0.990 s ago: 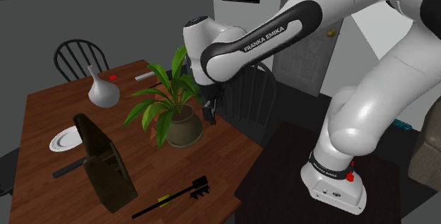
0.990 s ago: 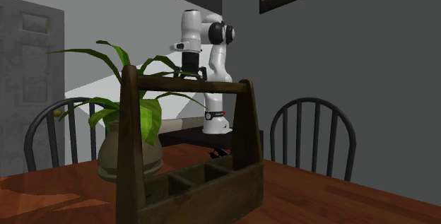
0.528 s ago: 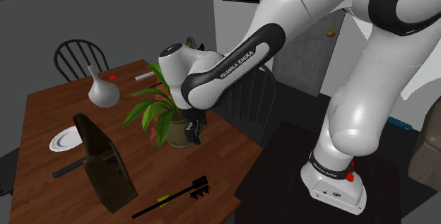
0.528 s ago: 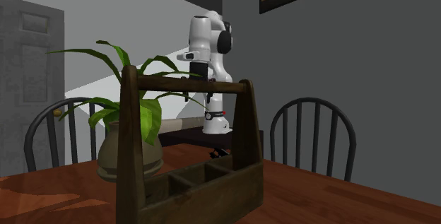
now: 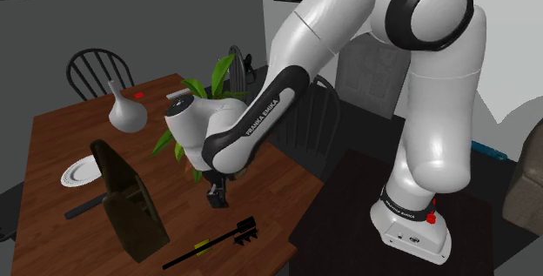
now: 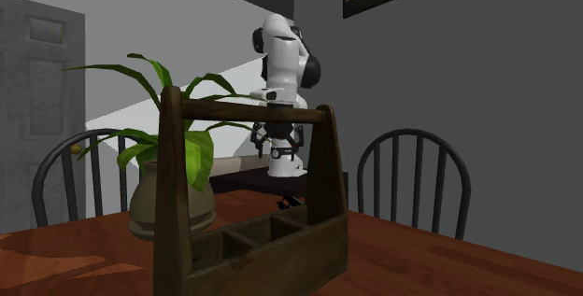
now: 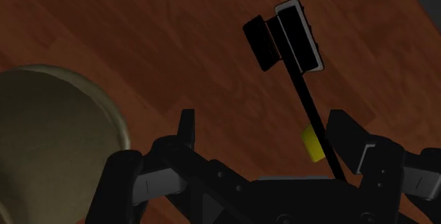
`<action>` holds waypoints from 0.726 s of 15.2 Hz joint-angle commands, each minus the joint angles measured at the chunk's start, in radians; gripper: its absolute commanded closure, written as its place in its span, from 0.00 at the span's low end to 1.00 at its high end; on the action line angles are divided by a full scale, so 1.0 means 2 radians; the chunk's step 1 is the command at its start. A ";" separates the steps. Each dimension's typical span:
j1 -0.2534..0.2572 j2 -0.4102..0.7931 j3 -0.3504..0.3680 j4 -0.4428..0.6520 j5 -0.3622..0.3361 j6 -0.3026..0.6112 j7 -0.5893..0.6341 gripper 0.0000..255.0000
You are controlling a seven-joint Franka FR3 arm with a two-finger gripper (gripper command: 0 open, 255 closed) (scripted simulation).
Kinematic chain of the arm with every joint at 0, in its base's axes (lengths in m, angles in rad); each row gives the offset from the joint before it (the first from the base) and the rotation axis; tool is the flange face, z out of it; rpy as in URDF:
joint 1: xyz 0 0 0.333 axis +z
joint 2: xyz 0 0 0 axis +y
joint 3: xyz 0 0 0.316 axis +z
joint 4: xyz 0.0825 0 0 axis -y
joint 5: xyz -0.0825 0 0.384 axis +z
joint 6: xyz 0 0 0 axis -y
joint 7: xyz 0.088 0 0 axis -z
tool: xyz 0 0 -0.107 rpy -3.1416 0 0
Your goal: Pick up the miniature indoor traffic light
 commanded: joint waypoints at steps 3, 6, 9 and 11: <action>0.031 0.076 0.001 0.054 -0.039 0.006 0.026 0.00; 0.057 0.130 -0.002 0.099 -0.064 0.005 0.038 0.00; 0.084 0.184 -0.007 0.148 -0.084 0.000 0.045 0.00; 0.094 0.205 -0.009 0.168 -0.091 -0.002 0.047 0.00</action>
